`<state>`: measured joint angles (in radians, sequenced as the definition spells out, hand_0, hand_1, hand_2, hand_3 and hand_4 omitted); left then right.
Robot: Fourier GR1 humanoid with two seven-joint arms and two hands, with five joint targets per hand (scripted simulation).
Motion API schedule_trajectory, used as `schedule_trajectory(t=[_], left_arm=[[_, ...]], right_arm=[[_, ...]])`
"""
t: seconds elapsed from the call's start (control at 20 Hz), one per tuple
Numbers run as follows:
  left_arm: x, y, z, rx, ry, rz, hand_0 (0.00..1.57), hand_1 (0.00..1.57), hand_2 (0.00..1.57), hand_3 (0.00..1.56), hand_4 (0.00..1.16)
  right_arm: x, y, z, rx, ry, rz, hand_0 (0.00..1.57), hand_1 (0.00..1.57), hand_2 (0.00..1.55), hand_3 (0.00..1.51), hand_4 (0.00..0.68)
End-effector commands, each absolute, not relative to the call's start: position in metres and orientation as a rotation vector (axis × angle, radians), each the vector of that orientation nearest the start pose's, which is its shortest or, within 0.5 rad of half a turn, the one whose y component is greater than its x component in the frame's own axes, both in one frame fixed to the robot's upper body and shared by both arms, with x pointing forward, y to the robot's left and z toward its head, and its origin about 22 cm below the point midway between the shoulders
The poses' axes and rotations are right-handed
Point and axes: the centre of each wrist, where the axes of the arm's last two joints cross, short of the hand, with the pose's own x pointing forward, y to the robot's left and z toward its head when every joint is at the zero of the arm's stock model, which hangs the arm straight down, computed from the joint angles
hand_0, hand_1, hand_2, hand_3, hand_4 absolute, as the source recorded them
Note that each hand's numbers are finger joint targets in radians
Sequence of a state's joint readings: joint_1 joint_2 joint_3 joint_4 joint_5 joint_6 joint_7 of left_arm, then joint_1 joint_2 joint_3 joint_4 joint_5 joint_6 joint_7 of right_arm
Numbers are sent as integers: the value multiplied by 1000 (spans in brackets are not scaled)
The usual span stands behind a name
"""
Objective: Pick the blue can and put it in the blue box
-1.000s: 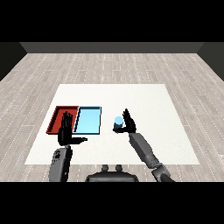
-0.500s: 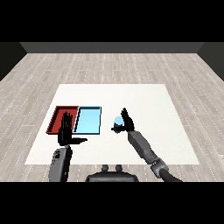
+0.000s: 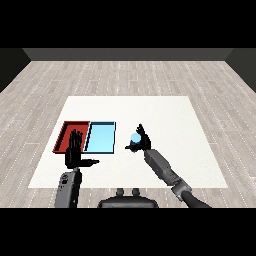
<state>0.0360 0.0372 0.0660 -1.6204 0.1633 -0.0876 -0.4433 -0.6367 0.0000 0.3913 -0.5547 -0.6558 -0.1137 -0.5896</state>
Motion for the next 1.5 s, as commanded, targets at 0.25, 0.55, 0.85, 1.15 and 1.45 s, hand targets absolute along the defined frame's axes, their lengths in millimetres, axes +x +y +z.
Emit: schedule_trajectory(t=[0.25, 0.55, 0.85, 1.15, 1.45], left_arm=[[251, 246, 6, -67, -2051, 109, 0, 0, 0, 0, 0], [245, 244, 2, -116, -2048, 116, 0, 0, 0, 0, 0], [225, 244, 3, -116, -2013, 82, 0, 0, 0, 0, 0], [253, 217, -17, -147, -1972, 2, 0, 0, 0, 0, 0], [267, 190, -18, -212, -1899, -33, 0, 0, 0, 0, 0]], right_arm=[[352, -108, -57, 147, -1559, 13, 1563, 1563, 1481, 1445, 659], [345, -101, -60, 127, -1546, 33, 1555, 1555, 1490, 1441, 680], [346, -106, -38, 138, -1659, 42, 1503, 1503, 1460, 1417, 657], [361, -100, -24, 151, -1717, 65, 1481, 1481, 1455, 1415, 646], [348, -89, 9, 216, -1872, 134, 1441, 1441, 1428, 1411, 665]])
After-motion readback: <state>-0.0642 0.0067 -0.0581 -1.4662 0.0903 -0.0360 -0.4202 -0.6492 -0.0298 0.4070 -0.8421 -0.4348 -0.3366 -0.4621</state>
